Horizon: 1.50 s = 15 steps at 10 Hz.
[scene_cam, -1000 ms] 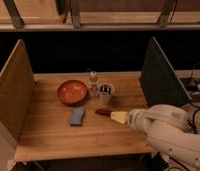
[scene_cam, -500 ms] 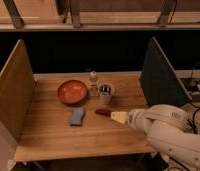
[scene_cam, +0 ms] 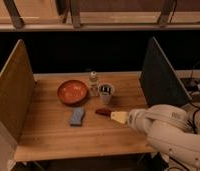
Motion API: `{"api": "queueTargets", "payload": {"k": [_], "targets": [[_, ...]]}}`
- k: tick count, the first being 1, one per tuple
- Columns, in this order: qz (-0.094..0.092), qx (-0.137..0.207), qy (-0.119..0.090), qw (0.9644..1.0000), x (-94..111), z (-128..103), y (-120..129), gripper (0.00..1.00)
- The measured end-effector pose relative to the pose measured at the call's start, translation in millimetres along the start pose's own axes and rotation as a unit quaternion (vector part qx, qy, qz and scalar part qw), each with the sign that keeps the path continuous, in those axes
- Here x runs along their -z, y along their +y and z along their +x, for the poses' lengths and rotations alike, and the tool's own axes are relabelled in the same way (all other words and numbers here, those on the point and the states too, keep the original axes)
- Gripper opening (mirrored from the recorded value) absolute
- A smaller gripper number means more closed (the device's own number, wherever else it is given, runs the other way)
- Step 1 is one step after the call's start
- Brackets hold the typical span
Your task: Place the pepper on the white sponge
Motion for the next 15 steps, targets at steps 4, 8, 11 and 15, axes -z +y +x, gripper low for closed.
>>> {"api": "queueTargets", "payload": {"k": [4,8,11,15], "targets": [[0.000,0.000,0.000,1.0000,0,0,0,0.80],[-0.014,0.042,-0.006,0.9990,-2,-6,9,0.80],[-0.044,0.118,0.017,0.9919,-36,-3,31,0.80],[-0.055,0.172,0.077,0.9805,-94,26,34,0.80]]}}
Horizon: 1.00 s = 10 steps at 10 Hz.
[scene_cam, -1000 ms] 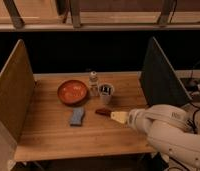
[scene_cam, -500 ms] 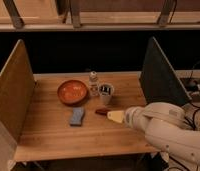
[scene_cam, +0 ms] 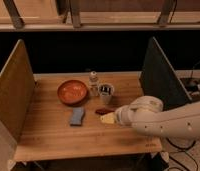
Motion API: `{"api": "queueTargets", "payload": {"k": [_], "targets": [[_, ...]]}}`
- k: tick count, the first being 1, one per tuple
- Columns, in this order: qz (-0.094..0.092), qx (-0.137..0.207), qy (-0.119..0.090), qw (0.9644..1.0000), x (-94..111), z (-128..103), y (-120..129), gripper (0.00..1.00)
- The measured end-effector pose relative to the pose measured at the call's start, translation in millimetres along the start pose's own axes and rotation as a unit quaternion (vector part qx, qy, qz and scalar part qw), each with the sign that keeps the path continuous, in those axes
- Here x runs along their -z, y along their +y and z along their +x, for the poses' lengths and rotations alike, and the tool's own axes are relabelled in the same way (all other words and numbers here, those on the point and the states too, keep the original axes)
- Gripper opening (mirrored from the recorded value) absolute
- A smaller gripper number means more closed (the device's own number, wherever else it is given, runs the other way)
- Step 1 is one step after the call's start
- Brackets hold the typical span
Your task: Place the pepper on the white sponge
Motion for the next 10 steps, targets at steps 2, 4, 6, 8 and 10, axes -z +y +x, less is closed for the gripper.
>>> {"api": "queueTargets", "payload": {"k": [2,4,6,8,10], "targets": [[-0.022,0.029,0.013,0.9992,-11,14,14,0.80],[-0.030,0.038,0.017,0.9987,-14,18,18,0.80],[-0.029,0.040,0.017,0.9986,-13,18,18,0.80],[-0.030,0.074,0.031,0.9963,-15,30,22,0.80],[-0.017,0.171,0.087,0.9813,-25,61,22,0.80]]}}
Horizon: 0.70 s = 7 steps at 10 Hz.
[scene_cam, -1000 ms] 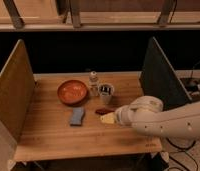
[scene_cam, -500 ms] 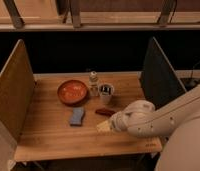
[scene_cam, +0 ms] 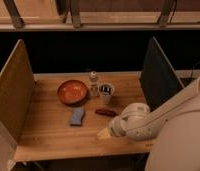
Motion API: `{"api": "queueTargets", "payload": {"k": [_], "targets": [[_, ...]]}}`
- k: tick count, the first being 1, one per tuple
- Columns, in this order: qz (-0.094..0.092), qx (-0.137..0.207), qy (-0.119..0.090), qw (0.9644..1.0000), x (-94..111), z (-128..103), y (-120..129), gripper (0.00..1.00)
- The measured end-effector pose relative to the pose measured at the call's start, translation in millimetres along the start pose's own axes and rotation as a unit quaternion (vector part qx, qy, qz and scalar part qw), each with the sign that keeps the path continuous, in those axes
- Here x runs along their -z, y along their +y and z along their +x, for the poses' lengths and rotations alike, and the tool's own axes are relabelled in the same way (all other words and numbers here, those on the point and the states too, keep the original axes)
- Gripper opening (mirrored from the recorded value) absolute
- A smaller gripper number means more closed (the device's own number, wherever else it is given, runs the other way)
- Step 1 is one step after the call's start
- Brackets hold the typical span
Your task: Place the pepper on the white sponge
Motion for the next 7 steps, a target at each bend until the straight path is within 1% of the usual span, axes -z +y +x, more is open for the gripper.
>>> {"api": "queueTargets", "payload": {"k": [1,2,3,4,6,7], "targets": [[0.010,0.037,0.027,0.9989,-6,10,-1,0.80],[0.022,0.066,0.049,0.9964,-10,16,-4,0.80],[0.038,0.089,0.070,0.9928,-13,19,-13,0.80],[0.054,0.105,0.082,0.9895,-14,16,-22,0.80],[0.084,0.116,0.088,0.9858,-9,4,-41,0.80],[0.095,0.117,0.089,0.9845,-7,0,-49,0.80]]}}
